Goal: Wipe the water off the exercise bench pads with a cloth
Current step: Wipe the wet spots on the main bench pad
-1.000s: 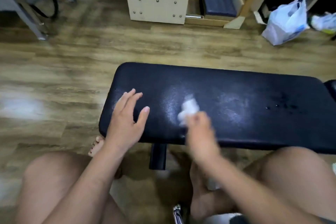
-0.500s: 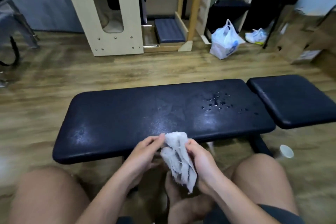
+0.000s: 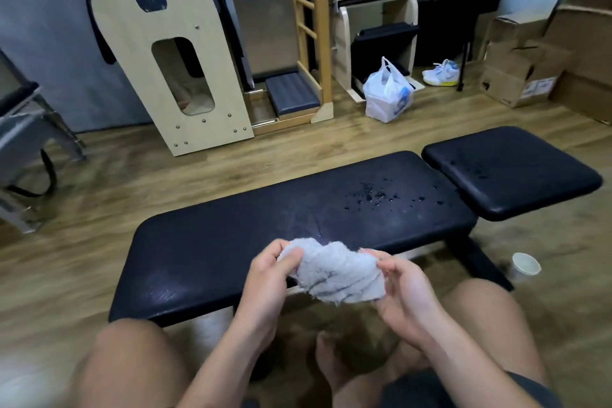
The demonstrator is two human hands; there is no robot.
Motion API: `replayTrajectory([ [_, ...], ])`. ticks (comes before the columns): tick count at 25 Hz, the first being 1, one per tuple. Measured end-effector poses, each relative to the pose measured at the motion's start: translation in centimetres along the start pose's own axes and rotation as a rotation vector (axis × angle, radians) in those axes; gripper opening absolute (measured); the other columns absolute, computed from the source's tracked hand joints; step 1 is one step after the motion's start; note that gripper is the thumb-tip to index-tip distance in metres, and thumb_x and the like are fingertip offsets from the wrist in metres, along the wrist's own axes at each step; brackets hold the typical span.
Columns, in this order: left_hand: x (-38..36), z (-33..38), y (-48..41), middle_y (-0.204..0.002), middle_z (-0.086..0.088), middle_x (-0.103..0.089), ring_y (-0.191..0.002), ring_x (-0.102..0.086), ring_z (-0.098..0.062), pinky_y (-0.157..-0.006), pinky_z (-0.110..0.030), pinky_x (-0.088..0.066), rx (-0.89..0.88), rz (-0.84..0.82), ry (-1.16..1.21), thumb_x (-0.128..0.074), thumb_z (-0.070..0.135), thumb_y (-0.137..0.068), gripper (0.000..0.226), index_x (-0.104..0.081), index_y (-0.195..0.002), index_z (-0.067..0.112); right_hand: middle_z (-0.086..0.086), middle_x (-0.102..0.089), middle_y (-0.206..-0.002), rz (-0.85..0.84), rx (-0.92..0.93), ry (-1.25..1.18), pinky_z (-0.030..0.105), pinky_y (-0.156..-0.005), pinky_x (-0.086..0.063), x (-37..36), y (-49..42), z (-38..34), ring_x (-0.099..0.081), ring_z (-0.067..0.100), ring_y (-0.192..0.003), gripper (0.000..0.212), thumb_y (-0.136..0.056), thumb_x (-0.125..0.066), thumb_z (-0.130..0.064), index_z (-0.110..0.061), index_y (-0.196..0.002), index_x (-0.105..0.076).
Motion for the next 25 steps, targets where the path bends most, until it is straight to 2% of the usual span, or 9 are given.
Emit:
replayTrajectory([
  [4,0.3,1.8,0.8,-0.081,-0.013,-0.06,-0.072,-0.052,-0.026,-0.064,-0.037,-0.041,-0.056,-0.127,0.008,-0.06,0.025,-0.095,0.017,-0.059,-0.09,0.008,0.026,-0.063,-0.121,-0.262,-0.187,0.119,0.047,-0.092,-0.049,-0.7,1.4,0.1,-0.059,0.04,-0.113,0.05,-0.094,-0.054,-0.039,0.001,-0.122,-0.06],
  [7,0.6,2.7,1.4,-0.1,-0.015,-0.067,-0.079,-0.063,-0.023,-0.069,-0.036,-0.049,0.035,-0.172,-0.001,-0.06,0.022,-0.098,0.014,-0.063,-0.109,0.015,0.024,-0.067,-0.115,-0.297,-0.054,0.201,0.044,-0.084,-0.056,-1.3,2.0,0.0,-0.066,0.037,-0.103,0.045,-0.086,-0.064,-0.01,-0.022,-0.128,-0.057],
  [10,1.2,1.7,1.5,-0.119,-0.007,-0.062,-0.089,-0.069,-0.016,-0.073,-0.031,-0.056,0.247,-0.203,-0.032,-0.083,0.02,-0.078,0.063,-0.048,-0.129,0.031,0.028,-0.066,-0.103,-0.234,0.092,0.269,0.037,-0.067,-0.057,-1.6,2.5,-0.7,-0.066,0.032,-0.083,0.052,-0.086,-0.061,0.006,-0.03,-0.124,-0.055],
  [12,1.6,0.8,1.1,-0.13,0.001,-0.054,-0.109,-0.063,-0.016,-0.088,-0.031,-0.056,0.166,-0.197,-0.27,-0.092,0.023,-0.059,0.077,-0.052,-0.124,0.038,0.022,-0.063,-0.092,-0.203,0.183,0.408,0.035,-0.065,-0.054,-1.7,2.6,-0.8,-0.063,0.025,-0.075,0.045,-0.085,-0.06,0.008,-0.025,-0.115,-0.061],
  [16,1.9,-0.4,0.6,-0.132,0.017,-0.03,-0.119,-0.045,-0.005,-0.089,-0.01,-0.037,-0.041,-0.149,-0.762,-0.09,0.021,-0.067,0.047,-0.065,-0.107,0.027,0.001,-0.068,-0.096,-0.15,0.335,0.922,0.035,-0.079,-0.053,-1.9,1.6,-0.2,-0.063,0.013,-0.079,0.032,-0.076,-0.073,-0.005,-0.029,-0.098,-0.071],
  [18,2.2,-1.7,0.3,-0.128,0.015,-0.031,-0.113,-0.047,-0.006,-0.089,-0.014,-0.035,-0.124,-0.162,-0.909,-0.084,0.019,-0.075,0.033,-0.069,-0.103,0.024,-0.012,-0.064,-0.094,-0.119,0.438,1.326,0.022,-0.076,-0.048,-2.2,1.0,0.5,-0.059,0.002,-0.08,0.03,-0.07,-0.078,-0.019,-0.039,-0.089,-0.066],
  [20,2.9,-2.8,-0.3,-0.112,0.012,-0.051,-0.101,-0.052,-0.007,-0.087,-0.021,-0.042,-0.181,-0.19,-0.919,-0.078,0.019,-0.081,0.012,-0.074,-0.091,0.023,-0.013,-0.057,-0.09,-0.094,0.498,1.484,0.016,-0.072,-0.041,-2.9,0.2,1.1,-0.056,-0.001,-0.078,0.025,-0.068,-0.077,-0.022,-0.042,-0.073,-0.062],
  [23,3.8,-3.4,-1.7,-0.07,0.005,-0.06,-0.069,-0.053,-0.007,-0.066,-0.025,-0.041,-0.106,-0.241,-0.756,-0.069,0.022,-0.089,0.018,-0.064,-0.073,0.017,-0.007,-0.062,-0.084,-0.077,0.448,1.323,0.019,-0.068,-0.042,-3.2,-1.0,0.3,-0.057,0.0,-0.07,0.015,-0.065,-0.078,-0.02,-0.028,-0.065,-0.065],
  [25,3.0,-3.5,-2.6,-0.061,0.006,-0.055,-0.056,-0.049,-0.004,-0.056,-0.02,-0.038,0.02,-0.236,-0.452,-0.064,0.019,-0.094,0.025,-0.058,-0.071,0.011,-0.003,-0.067,-0.074,-0.053,0.414,1.086,0.021,-0.063,-0.044,-3.2,-2.1,-0.7,-0.057,0.004,-0.064,0.016,-0.069,-0.08,-0.01,-0.018,-0.077,-0.068],
])
Point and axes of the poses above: each hand's wrist, its own y-axis away from the middle knuckle, its own x-axis out of the back of the hand, z = x × y, the point moved 1 cm from there along -y, towards the middle knuckle
